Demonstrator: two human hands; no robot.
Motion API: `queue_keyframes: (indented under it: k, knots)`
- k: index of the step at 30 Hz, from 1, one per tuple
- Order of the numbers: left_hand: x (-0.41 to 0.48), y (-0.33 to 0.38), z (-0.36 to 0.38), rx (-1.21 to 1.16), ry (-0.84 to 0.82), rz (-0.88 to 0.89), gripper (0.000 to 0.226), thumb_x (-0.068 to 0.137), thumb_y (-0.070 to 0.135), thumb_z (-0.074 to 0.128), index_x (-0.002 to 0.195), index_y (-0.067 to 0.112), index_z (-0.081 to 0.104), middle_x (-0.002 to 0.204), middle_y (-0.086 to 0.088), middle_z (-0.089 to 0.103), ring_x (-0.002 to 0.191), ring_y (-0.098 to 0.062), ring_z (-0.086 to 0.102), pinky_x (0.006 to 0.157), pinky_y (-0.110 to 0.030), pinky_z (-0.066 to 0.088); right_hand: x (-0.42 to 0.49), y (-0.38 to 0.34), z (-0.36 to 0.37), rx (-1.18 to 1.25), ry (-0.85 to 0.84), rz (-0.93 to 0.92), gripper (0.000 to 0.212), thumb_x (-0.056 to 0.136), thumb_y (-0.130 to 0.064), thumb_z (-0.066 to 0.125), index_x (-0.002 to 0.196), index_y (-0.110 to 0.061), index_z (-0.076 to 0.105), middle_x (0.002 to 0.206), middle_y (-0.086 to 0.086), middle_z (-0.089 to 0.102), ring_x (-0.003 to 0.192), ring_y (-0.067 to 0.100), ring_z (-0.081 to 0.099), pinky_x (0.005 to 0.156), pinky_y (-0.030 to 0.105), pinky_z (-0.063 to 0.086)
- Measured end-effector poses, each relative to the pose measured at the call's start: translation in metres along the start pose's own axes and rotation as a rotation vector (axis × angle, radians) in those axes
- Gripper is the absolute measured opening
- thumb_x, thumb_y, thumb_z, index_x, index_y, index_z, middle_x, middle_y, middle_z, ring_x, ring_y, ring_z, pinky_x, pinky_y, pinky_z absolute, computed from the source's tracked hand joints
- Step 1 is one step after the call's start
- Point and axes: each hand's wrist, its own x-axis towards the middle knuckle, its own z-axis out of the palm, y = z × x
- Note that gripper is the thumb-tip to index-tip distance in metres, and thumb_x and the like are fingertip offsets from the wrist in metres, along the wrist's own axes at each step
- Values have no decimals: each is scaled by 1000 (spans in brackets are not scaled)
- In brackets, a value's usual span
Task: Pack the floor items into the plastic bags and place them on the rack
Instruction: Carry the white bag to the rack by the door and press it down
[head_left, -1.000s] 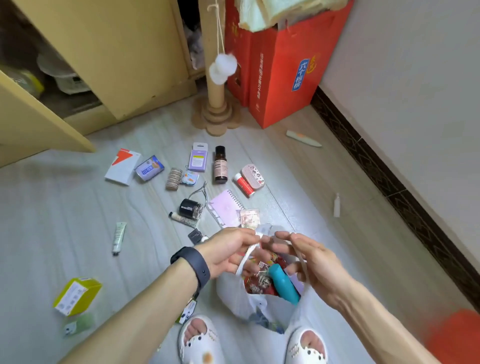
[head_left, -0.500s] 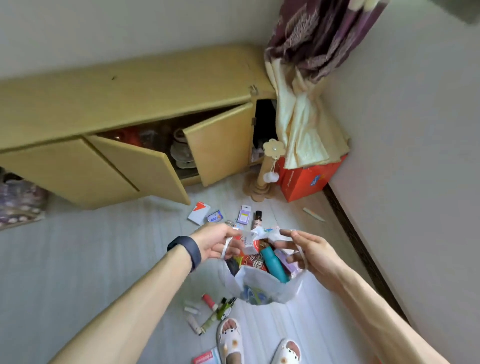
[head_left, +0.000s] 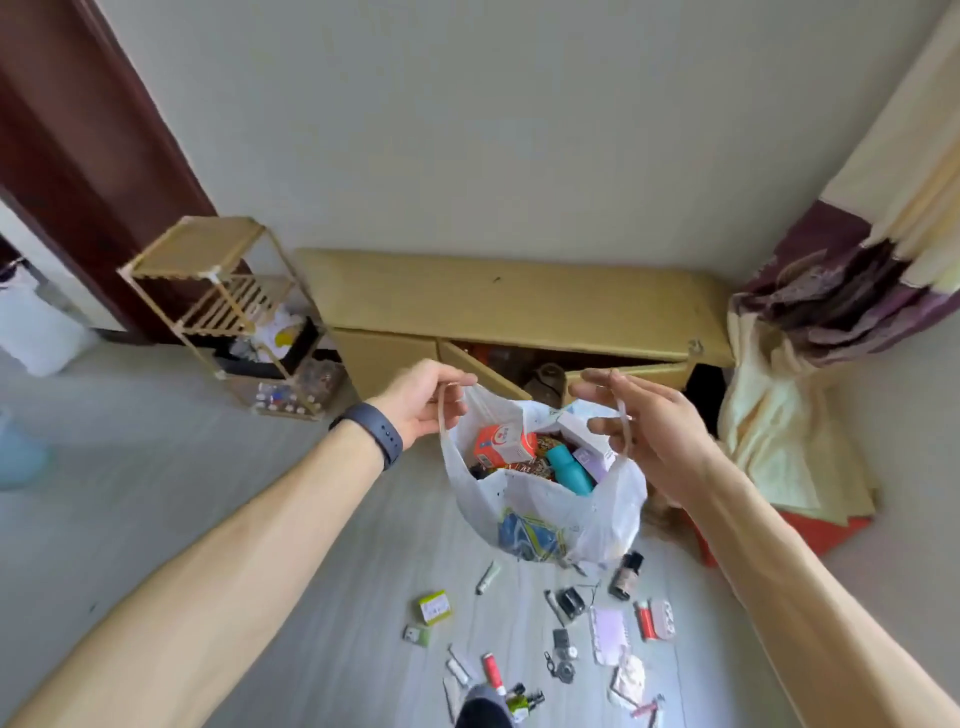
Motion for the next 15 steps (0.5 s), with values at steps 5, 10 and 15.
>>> queue_keyframes:
  k: [5, 10, 15]
  knots:
    - [-37, 21, -82, -292, 130, 101, 21, 93, 16, 54, 96, 3, 69, 55, 4, 55, 47, -12, 59, 59, -26, 48, 27, -38, 85, -18, -91, -70, 29, 102, -27, 50, 111, -9, 71, 104, 2, 76, 48, 7, 49, 42, 16, 34]
    - [-49, 31, -175, -454, 248, 238, 26, 94, 22, 52, 108, 8, 69, 58, 5, 54, 61, -14, 63, 73, -29, 49, 54, -41, 179, 51, -198, -107, 31, 102, -26, 50, 113, -5, 69, 108, 4, 76, 52, 8, 53, 43, 16, 36]
    - [-32, 58, -296, -443, 287, 295, 29, 95, 26, 54, 109, 7, 69, 69, 2, 67, 64, -15, 66, 65, -29, 51, 93, -39, 292, 64, -342, -143, 31, 103, -29, 50, 119, -8, 66, 115, 4, 74, 75, 19, 71, 60, 30, 56]
